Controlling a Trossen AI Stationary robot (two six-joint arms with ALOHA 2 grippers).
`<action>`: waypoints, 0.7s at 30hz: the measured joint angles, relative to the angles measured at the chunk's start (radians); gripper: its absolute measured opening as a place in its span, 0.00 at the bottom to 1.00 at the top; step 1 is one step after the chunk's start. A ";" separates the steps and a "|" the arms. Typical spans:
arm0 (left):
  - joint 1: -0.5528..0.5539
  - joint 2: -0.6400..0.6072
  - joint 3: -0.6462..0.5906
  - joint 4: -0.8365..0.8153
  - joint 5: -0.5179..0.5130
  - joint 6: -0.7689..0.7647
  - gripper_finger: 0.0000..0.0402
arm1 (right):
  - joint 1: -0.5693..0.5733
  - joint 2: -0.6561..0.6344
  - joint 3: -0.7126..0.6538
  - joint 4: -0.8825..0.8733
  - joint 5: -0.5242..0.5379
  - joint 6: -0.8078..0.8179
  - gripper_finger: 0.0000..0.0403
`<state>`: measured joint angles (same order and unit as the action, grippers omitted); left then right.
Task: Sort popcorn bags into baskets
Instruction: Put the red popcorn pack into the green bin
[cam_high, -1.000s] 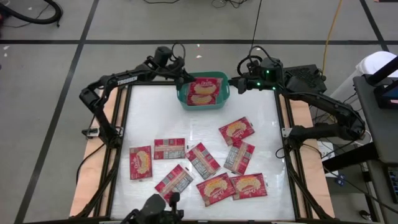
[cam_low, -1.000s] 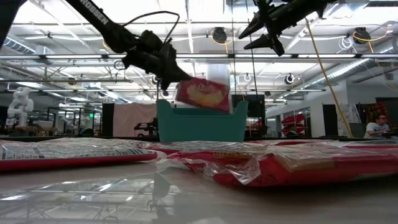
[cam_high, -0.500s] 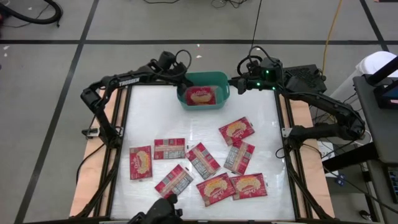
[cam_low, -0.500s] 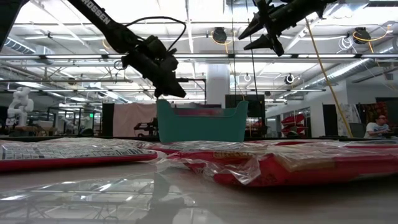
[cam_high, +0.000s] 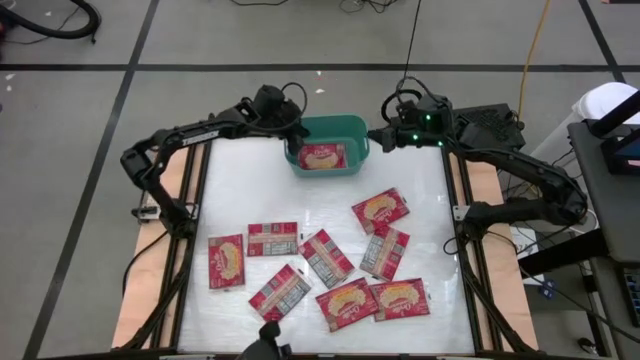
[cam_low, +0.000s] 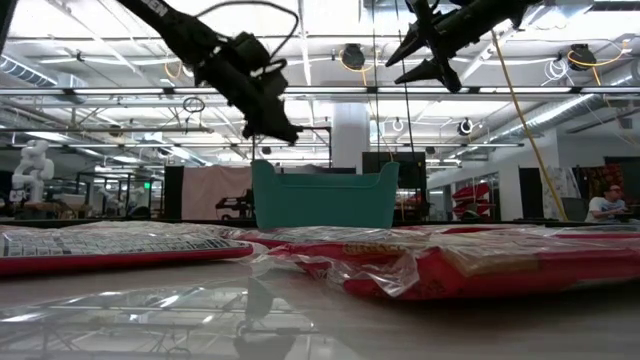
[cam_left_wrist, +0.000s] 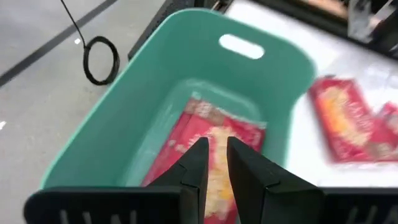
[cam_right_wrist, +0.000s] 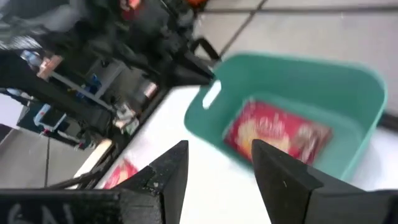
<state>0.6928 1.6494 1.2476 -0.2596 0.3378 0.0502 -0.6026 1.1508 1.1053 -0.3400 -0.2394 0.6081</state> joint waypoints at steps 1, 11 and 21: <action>-0.008 -0.018 0.000 -0.004 0.000 -0.023 0.15 | 0.008 -0.003 0.000 -0.029 0.000 0.014 0.42; -0.106 -0.160 0.000 -0.117 0.004 -0.197 0.16 | 0.092 -0.023 -0.001 -0.432 0.032 0.157 0.42; -0.271 -0.196 -0.001 -0.431 0.022 -0.229 0.16 | 0.150 0.011 -0.001 -0.679 0.083 0.116 0.46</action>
<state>0.4215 1.4531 1.2469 -0.6906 0.3593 -0.1791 -0.4530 1.1622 1.1046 -1.0190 -0.1561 0.7242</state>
